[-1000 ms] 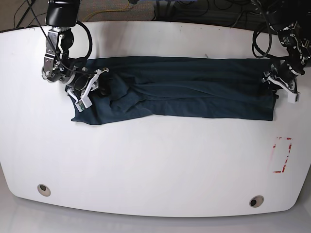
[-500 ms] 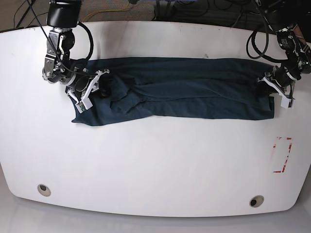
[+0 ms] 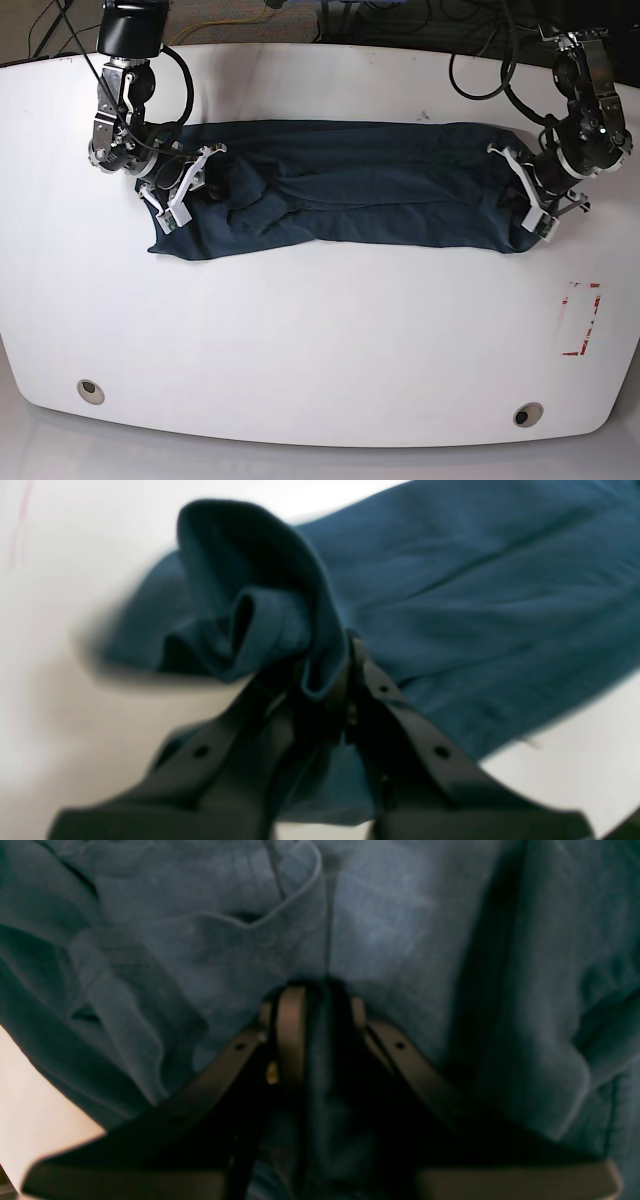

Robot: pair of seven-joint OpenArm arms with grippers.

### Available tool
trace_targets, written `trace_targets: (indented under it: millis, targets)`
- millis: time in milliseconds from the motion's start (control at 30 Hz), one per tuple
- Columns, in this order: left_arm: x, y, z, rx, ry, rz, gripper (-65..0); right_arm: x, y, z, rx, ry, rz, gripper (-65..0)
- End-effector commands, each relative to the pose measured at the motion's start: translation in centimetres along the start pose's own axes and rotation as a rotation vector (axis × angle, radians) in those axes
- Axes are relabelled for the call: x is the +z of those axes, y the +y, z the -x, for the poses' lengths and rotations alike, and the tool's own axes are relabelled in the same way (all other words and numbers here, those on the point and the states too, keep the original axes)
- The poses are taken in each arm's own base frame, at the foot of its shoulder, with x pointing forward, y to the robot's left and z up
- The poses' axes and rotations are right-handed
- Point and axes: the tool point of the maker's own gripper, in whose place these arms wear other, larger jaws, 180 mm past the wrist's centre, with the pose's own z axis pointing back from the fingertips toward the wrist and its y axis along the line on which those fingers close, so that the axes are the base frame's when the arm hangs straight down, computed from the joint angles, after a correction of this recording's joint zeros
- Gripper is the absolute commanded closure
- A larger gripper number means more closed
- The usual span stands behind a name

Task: Layout the t-shirt on the table in an organized manner, then fold the t-shirt properly
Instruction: 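Fold the shirt end with the left gripper toward the right gripper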

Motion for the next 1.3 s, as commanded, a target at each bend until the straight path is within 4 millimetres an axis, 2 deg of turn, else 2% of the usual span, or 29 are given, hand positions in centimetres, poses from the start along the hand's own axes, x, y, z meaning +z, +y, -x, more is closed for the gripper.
trace_targets:
  millis: [0,200,700,933,1267]
  targets:
    - [0.4,-0.6,-1.5,-0.074,-0.021,-0.017,0.0,0.2,-1.1,3.4,0.017,0.162,0.058,-11.7]
    - [-0.7,-3.1,-2.1,-0.153,0.002,-0.016,0.0,-0.1,-0.7,3.4,0.01,0.157,0.051,-11.7]
    - [-3.0,-7.5,-3.5,-0.214,0.007,0.025,0.0,-0.1,-0.7,3.4,0.011,0.157,0.05,-11.7]
    - [-3.4,-8.7,-3.9,-0.216,0.001,0.04,0.0,-0.1,-0.7,3.4,0.011,0.157,0.05,-11.7]
    - [-3.7,-9.0,-5.0,-0.227,-0.02,0.04,0.0,-0.1,-0.6,3.4,0.01,0.157,0.049,-11.7]
